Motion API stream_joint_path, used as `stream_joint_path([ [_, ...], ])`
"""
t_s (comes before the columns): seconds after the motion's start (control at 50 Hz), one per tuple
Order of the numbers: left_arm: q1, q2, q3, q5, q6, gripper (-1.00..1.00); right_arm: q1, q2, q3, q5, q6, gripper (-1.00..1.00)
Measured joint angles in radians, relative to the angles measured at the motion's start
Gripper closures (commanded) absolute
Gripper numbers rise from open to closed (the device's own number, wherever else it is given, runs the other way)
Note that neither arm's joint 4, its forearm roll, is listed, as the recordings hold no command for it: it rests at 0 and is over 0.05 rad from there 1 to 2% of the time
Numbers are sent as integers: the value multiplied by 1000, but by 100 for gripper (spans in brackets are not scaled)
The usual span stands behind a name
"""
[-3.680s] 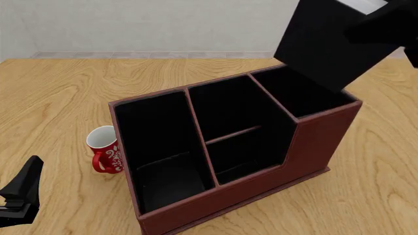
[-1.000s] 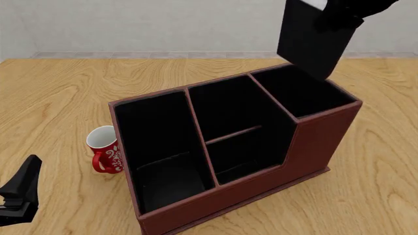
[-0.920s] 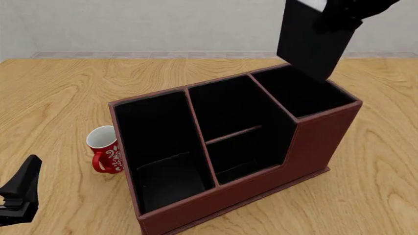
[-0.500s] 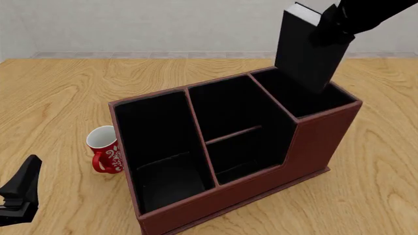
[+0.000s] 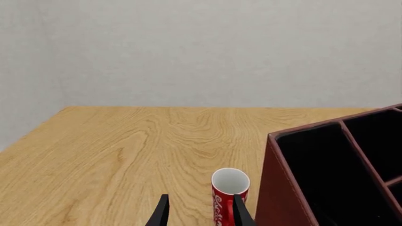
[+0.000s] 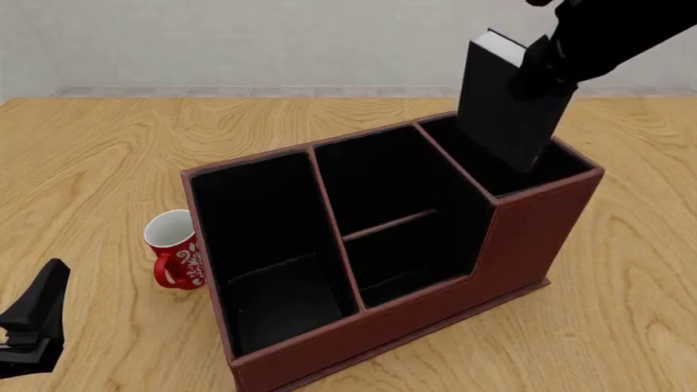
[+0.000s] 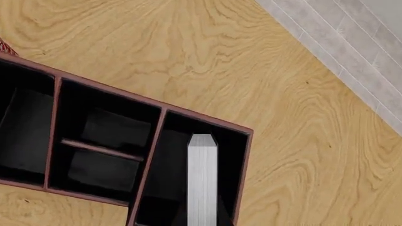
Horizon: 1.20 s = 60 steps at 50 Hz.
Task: Pick up the book and place it in the right compartment of the caddy.
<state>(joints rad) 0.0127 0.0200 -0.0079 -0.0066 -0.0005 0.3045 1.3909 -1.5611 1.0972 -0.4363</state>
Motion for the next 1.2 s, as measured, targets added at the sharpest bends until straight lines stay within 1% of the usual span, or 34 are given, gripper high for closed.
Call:
stream_joint_path([
  [0.46,-3,-2,0,2,0,-100,-16,15,71,-63,5,100],
  [0.84,-3,-2,0,2,0,-100,-30,30,106,-96,6,100],
  [0.86,-3,-2,0,2,0,-100,-31,31,108,-98,5,-100],
  [1.2,-3,-1,0,2,0,-100,-39,33,116,-113,21,-100],
])
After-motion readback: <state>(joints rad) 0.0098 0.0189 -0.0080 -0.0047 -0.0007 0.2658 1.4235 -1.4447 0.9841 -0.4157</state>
